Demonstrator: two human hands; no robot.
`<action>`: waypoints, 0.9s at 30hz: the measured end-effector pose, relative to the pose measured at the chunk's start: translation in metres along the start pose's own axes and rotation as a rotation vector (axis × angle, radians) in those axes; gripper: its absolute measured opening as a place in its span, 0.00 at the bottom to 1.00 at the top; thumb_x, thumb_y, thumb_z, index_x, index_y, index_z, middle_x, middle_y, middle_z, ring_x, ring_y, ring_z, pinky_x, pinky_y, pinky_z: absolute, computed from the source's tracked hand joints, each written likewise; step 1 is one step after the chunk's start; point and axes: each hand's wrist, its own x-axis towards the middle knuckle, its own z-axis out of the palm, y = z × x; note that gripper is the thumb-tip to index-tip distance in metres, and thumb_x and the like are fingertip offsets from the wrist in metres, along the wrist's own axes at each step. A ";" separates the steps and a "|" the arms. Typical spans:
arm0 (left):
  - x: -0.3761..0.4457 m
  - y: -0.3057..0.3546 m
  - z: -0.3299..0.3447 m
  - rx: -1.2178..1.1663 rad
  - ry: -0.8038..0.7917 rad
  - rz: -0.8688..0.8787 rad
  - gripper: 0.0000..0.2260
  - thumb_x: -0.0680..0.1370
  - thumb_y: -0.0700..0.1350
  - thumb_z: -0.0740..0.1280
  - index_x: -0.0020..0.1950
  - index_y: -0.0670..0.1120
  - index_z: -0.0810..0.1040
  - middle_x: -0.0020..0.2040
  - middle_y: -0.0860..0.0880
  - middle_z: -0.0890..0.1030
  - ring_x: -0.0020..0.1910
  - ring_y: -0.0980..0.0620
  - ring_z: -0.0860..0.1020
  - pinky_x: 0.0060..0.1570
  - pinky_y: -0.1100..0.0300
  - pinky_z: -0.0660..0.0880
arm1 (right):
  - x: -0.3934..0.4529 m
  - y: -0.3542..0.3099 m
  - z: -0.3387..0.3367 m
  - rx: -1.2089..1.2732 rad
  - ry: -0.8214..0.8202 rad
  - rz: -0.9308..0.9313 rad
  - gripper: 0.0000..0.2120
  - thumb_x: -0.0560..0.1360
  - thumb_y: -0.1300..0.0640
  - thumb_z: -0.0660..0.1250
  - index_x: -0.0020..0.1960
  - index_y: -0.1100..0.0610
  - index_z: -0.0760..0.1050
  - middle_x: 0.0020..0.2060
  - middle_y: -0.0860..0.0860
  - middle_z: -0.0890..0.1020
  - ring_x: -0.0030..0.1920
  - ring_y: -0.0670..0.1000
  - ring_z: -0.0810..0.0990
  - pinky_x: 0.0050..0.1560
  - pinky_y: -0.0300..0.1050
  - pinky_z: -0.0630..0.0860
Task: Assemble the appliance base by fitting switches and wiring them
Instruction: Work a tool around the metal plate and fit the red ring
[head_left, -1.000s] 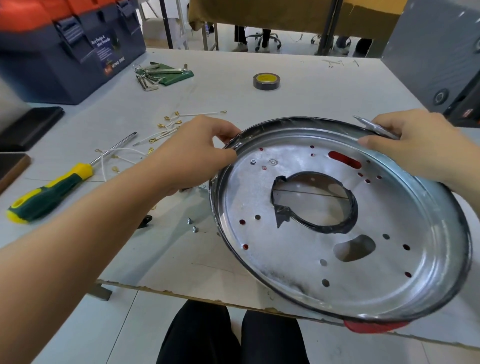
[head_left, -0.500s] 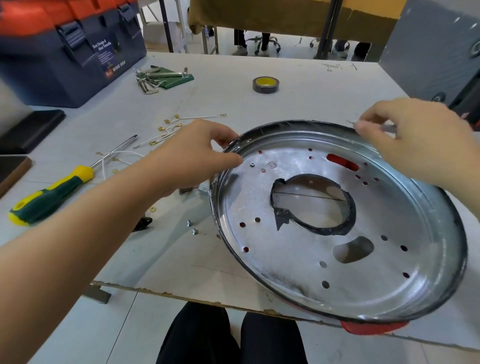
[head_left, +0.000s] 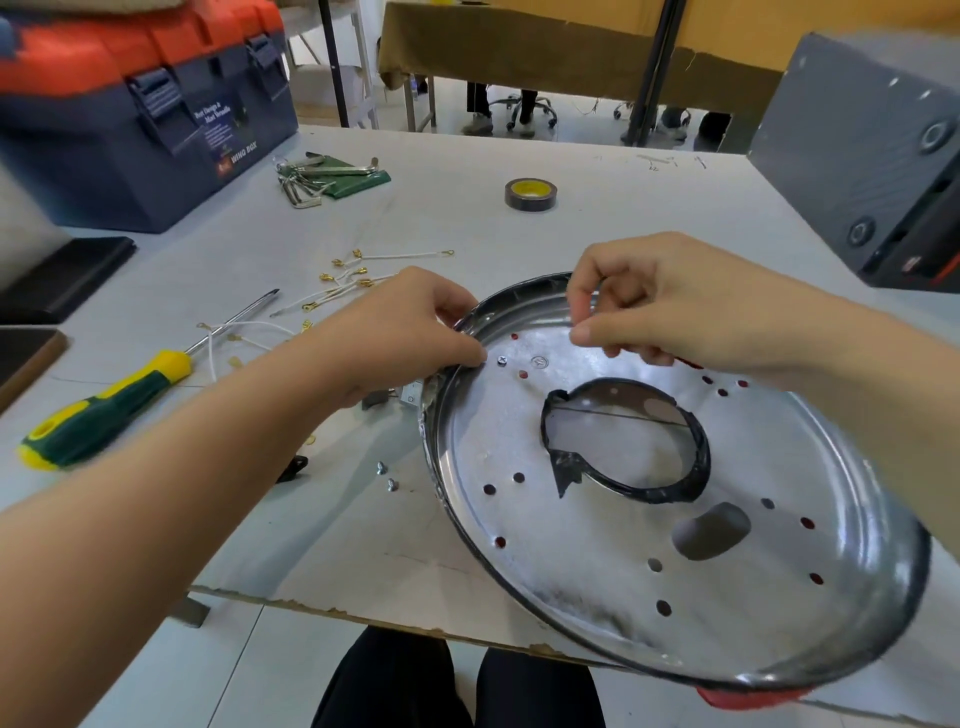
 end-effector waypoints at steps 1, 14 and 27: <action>-0.001 0.001 0.000 0.012 -0.003 0.002 0.06 0.72 0.41 0.71 0.39 0.53 0.82 0.38 0.53 0.83 0.33 0.57 0.81 0.30 0.65 0.77 | 0.002 -0.001 0.001 0.071 -0.037 0.021 0.02 0.74 0.62 0.69 0.44 0.56 0.79 0.29 0.50 0.79 0.26 0.44 0.71 0.27 0.34 0.70; 0.000 0.004 -0.001 0.006 -0.053 -0.074 0.05 0.73 0.40 0.71 0.46 0.49 0.83 0.37 0.49 0.84 0.36 0.52 0.83 0.44 0.55 0.80 | 0.017 0.004 0.022 0.446 0.058 0.095 0.11 0.80 0.57 0.60 0.48 0.60 0.80 0.33 0.53 0.82 0.33 0.48 0.78 0.40 0.37 0.80; -0.002 0.005 0.000 0.021 -0.047 -0.070 0.04 0.73 0.42 0.71 0.45 0.49 0.83 0.42 0.47 0.85 0.43 0.47 0.83 0.51 0.47 0.79 | 0.016 0.004 0.023 0.439 0.007 0.061 0.10 0.80 0.59 0.60 0.47 0.62 0.79 0.34 0.56 0.83 0.34 0.50 0.80 0.43 0.40 0.80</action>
